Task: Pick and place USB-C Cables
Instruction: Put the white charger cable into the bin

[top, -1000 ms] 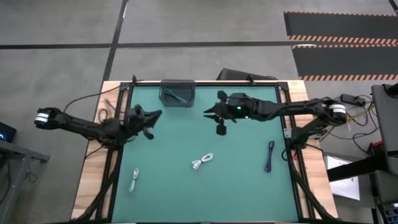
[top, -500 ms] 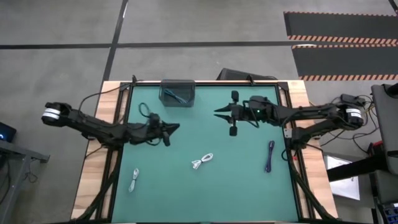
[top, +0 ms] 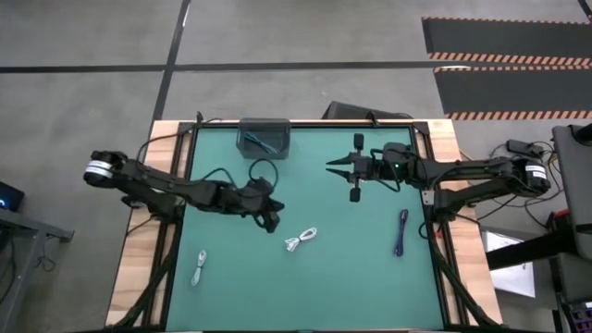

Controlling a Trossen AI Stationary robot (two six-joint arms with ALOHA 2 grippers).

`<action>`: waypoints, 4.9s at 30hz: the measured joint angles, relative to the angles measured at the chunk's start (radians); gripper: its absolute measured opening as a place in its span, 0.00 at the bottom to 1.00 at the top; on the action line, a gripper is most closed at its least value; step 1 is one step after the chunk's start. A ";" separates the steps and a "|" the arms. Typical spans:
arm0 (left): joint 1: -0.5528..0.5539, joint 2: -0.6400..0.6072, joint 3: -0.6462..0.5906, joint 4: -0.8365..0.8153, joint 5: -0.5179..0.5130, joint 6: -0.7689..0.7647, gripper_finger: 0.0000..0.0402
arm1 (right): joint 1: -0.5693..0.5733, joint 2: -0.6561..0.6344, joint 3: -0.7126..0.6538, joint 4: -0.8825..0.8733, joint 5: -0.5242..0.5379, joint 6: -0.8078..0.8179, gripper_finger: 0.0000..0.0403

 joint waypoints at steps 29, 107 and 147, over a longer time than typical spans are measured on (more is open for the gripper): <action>-0.085 0.423 0.363 -0.068 0.095 0.255 0.02 | -0.002 -0.321 -0.325 0.329 -0.138 -0.006 0.15; -0.119 0.488 0.417 -0.390 0.157 0.400 0.11 | -0.002 -0.380 -0.349 0.329 -0.125 -0.011 0.15; 0.472 0.174 0.452 -0.741 0.141 1.321 0.10 | -0.002 -0.353 -0.356 0.324 -0.117 -0.035 0.15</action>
